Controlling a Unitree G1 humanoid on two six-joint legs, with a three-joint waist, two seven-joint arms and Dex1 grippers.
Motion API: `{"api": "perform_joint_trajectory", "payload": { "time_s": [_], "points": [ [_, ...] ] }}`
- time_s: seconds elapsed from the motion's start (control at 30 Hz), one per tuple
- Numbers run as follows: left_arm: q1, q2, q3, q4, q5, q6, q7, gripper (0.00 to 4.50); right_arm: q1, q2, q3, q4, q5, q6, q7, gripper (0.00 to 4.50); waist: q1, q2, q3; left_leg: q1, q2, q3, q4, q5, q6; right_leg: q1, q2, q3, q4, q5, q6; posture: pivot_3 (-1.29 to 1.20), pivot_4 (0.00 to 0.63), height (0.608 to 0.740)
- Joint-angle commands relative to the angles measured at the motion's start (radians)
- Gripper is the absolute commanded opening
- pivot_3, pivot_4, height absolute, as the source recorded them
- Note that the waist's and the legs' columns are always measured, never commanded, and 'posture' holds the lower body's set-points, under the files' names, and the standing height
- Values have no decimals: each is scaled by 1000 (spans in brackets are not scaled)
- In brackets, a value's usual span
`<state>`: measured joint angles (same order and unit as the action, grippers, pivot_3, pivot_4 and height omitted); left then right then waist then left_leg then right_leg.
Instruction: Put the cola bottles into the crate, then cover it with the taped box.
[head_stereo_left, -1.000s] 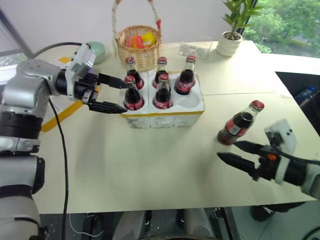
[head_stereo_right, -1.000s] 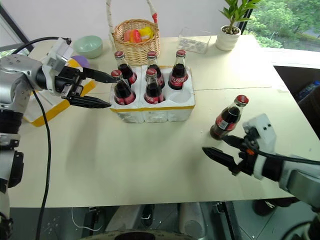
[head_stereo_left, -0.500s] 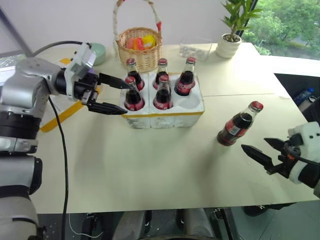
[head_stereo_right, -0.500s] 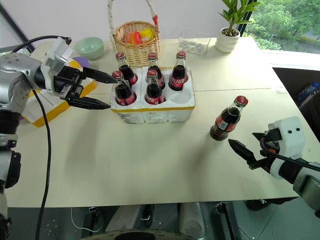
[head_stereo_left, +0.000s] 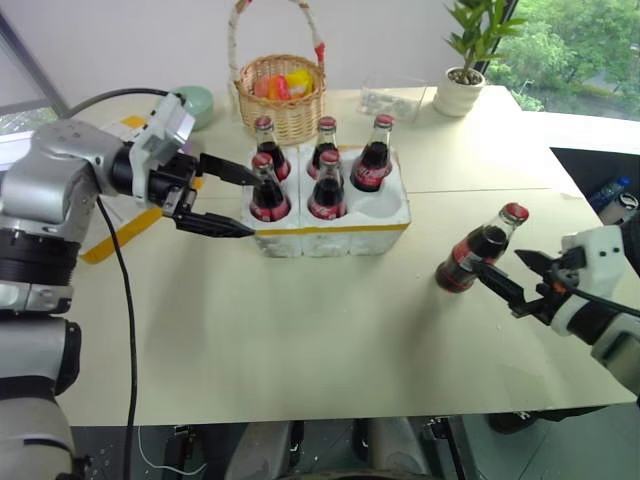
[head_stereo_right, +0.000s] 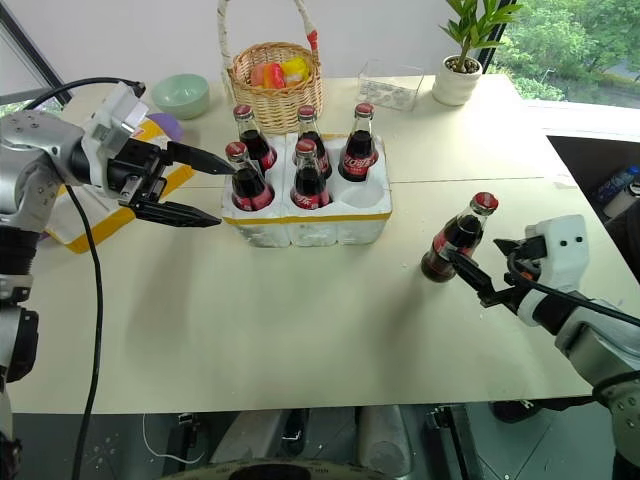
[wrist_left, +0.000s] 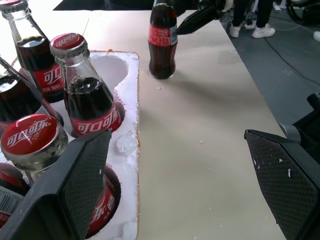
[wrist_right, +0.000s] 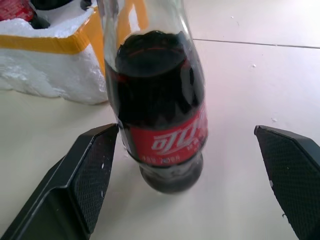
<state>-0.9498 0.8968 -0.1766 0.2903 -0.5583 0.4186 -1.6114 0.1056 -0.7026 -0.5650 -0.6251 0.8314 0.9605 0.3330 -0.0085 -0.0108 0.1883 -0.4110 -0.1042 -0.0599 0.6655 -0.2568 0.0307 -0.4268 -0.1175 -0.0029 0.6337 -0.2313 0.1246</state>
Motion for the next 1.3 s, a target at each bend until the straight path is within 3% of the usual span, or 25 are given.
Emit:
{"api": "perform_joint_trajectory", "payload": {
  "time_s": [0.03,0.43,0.53,0.6,0.83,0.97,1.13,1.3],
  "points": [
    [-6,16,42,-33,-8,12,-3,4500,-25,16,41,36,-44,-59,8,4462,0,0,0,0,0,0,0,0,0,0,0,0,0,0,0,0,150,739],
    [-1,11,58,-73,-6,50,-3,4500,-137,76,145,179,-123,-148,18,4462,0,0,0,0,0,0,0,0,0,0,2,0,0,0,0,0,150,739],
    [-2,9,61,-78,-5,55,-3,4500,-143,85,145,182,-118,-157,25,3650,0,0,0,0,0,0,0,0,0,0,2,0,0,0,0,0,150,739],
    [-1,7,62,-79,-3,55,-3,4500,-138,76,144,170,-124,-160,35,2756,0,0,0,0,-1,0,0,0,0,0,2,0,0,0,0,0,150,739],
    [8,3,72,-85,2,55,-3,4500,-151,23,71,111,-71,-169,99,2787,0,1,1,0,-1,0,0,0,0,0,2,0,0,0,0,0,150,739],
    [18,10,84,-90,5,54,-3,4500,-345,-39,39,121,41,-136,92,2787,-9,4,2,0,-1,1,0,0,0,-1,1,0,0,0,0,0,150,739],
    [29,18,104,-103,9,60,2,4500,-572,-10,121,176,101,-89,39,2787,-4,3,2,0,3,1,-3,0,-1,-2,3,0,0,0,0,0,150,739],
    [39,33,128,-118,12,68,13,4500,-728,48,292,259,36,-112,63,2787,-3,3,2,-1,3,2,-3,0,-1,-2,4,0,-2,0,0,0,150,739]
  ]
}}
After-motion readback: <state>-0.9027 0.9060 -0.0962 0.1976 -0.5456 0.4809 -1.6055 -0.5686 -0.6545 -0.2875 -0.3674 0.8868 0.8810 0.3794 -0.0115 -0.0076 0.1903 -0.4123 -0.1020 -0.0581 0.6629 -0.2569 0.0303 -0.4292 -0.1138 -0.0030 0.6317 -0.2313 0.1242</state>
